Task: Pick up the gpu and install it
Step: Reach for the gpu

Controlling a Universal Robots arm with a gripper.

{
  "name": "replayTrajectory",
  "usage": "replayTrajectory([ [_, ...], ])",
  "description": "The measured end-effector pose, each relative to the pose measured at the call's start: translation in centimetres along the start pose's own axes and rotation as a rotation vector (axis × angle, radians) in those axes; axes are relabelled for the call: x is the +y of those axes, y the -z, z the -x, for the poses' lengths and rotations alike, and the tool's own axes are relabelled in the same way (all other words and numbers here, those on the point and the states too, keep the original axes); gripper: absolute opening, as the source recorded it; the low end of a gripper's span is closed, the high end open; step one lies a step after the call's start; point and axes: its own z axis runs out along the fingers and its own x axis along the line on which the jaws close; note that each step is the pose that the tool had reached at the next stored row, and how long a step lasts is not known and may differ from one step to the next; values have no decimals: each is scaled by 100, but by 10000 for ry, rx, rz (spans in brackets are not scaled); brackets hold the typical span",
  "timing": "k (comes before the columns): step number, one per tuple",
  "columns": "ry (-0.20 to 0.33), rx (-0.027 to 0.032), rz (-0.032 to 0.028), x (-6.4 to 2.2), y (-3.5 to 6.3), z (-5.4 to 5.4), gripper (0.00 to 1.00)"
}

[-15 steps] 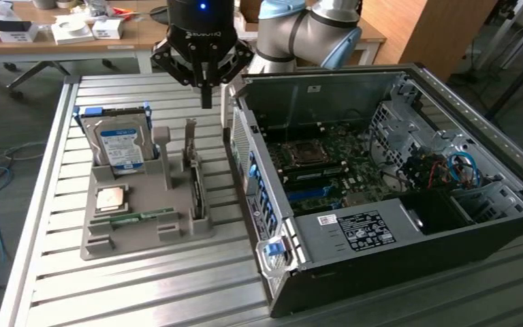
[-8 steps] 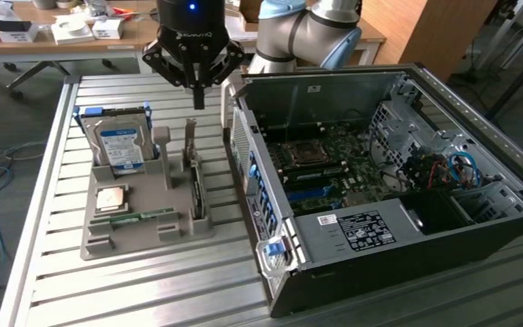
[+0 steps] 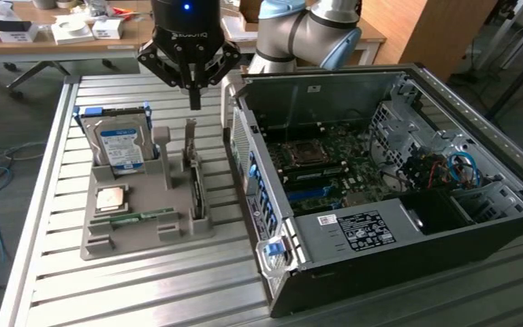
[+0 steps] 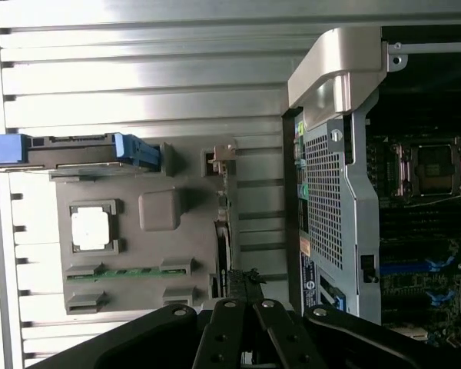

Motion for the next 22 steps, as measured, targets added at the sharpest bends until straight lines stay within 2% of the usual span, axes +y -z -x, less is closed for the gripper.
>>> replayTrajectory([
  [22,-1,0,1,-133,5,9,11],
])
